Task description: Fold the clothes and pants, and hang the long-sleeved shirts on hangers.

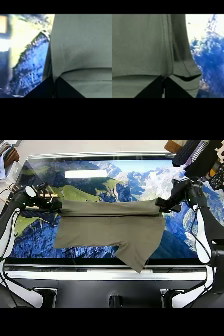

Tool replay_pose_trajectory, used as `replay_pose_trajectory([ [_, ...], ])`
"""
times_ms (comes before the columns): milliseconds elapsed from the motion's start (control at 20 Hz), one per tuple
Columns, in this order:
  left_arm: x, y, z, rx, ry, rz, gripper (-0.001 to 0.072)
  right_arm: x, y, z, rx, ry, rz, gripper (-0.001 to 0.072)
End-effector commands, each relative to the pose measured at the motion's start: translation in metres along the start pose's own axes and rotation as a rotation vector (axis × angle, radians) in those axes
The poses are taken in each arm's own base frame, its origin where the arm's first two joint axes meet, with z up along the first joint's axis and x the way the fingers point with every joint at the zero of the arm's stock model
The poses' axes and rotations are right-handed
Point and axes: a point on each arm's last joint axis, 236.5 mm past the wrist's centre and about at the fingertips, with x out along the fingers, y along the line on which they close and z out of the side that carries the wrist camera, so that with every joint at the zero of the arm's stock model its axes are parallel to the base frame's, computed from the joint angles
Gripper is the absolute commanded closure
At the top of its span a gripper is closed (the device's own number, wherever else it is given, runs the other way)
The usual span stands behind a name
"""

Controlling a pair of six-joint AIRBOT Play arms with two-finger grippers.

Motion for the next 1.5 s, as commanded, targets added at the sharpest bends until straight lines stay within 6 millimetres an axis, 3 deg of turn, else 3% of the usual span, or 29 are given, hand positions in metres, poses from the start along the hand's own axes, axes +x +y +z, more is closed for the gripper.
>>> replay_pose_trajectory([
  [0,0.008,-0.006,-0.018,0.045,0.079,-0.021,0.0691,0.004,-0.007,-0.008,-0.002,0.035,-0.028,0.0681],
  [200,0.018,-0.005,-0.020,0.042,0.091,-0.020,0.0691,0.018,-0.009,-0.012,0.003,0.069,-0.030,0.0670],
  [250,0.018,-0.004,-0.019,0.041,0.085,-0.019,0.0675,0.023,-0.009,-0.014,0.007,0.081,-0.028,0.0575],
  [300,0.018,-0.003,-0.018,0.038,0.083,-0.018,0.0542,0.026,-0.008,-0.016,0.010,0.089,-0.023,0.0430],
  [350,0.017,-0.002,-0.017,0.022,0.080,-0.017,0.0317,0.027,-0.005,-0.016,0.009,0.093,-0.008,0.0339],
  [400,0.011,0.001,-0.015,0.011,0.071,-0.017,0.0177,0.022,0.001,-0.017,-0.004,0.092,0.018,0.0337],
  [450,0.002,0.003,-0.012,0.009,0.061,-0.016,0.0173,0.010,0.002,-0.015,-0.031,0.077,0.031,0.0326],
  [550,-0.030,0.012,-0.007,0.036,0.024,-0.012,0.0172,-0.035,0.001,-0.004,-0.118,-0.015,0.040,0.0325],
  [650,-0.065,0.026,-0.015,0.015,0.015,-0.024,0.0173,-0.088,-0.016,0.005,-0.118,-0.119,0.082,0.0324],
  [700,-0.079,0.032,-0.022,-0.027,0.002,-0.058,0.0172,-0.106,-0.028,0.000,-0.109,-0.138,0.110,0.0324],
  [800,-0.095,0.052,-0.055,-0.121,0.007,-0.091,0.0172,-0.118,-0.047,-0.034,-0.022,-0.104,0.224,0.0320],
  [850,-0.098,0.060,-0.078,-0.179,0.022,-0.105,0.0172,-0.112,-0.050,-0.061,0.035,-0.051,0.285,0.0261],
  [900,-0.098,0.064,-0.102,-0.239,0.034,-0.130,0.0172,-0.102,-0.050,-0.088,0.075,0.002,0.326,0.0212],
  [1100,-0.088,0.058,-0.176,-0.397,0.044,-0.189,0.0172,-0.051,-0.020,-0.203,0.180,0.246,0.445,0.0212],
  [1250,-0.078,0.043,-0.208,-0.436,0.074,-0.221,0.0171,-0.024,0.007,-0.256,0.240,0.351,0.513,0.0213],
  [1450,-0.072,0.025,-0.212,-0.486,0.082,-0.300,0.0172,0.000,0.024,-0.293,0.185,0.417,0.473,0.0214],
])
